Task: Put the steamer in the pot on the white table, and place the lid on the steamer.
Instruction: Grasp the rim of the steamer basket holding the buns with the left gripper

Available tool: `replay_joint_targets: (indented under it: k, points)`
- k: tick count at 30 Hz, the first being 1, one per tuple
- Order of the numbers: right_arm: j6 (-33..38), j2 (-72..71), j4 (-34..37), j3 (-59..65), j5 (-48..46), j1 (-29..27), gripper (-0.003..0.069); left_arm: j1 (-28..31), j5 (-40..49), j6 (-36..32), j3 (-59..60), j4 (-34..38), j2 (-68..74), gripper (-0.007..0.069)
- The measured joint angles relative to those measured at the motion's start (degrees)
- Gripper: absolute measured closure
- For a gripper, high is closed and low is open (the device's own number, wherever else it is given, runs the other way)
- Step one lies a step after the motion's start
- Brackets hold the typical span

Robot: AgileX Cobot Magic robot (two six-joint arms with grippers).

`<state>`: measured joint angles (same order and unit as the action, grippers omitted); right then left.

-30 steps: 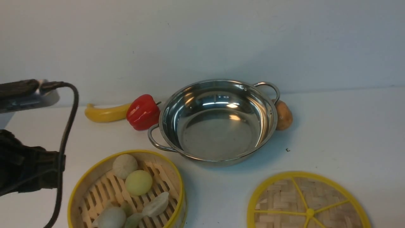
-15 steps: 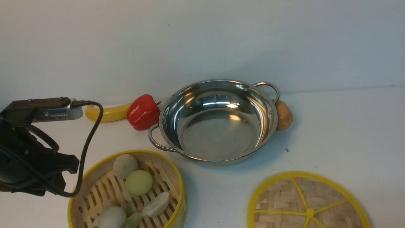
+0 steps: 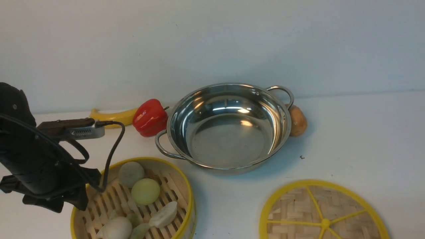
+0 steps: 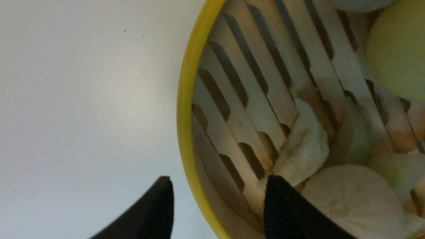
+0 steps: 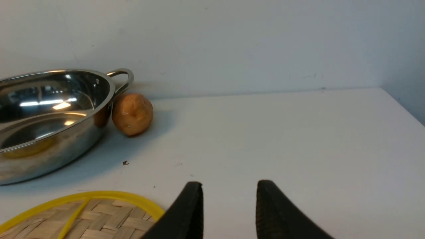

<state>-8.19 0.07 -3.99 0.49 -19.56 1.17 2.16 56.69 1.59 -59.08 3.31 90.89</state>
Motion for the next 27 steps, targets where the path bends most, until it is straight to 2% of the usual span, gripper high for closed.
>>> replay_joint_targets:
  k: [6, 27]
  points:
    - [0.00, 0.00, 0.00, 0.00, 0.00, 0.00, 0.0417, 0.00, -1.71, 0.21, 0.00, -1.47, 2.89, 0.0218]
    - [0.00, 0.00, 0.00, 0.00, 0.00, 0.00, 0.0417, 0.00, -4.35, 3.10, -0.06, -4.79, 9.74, 0.0218]
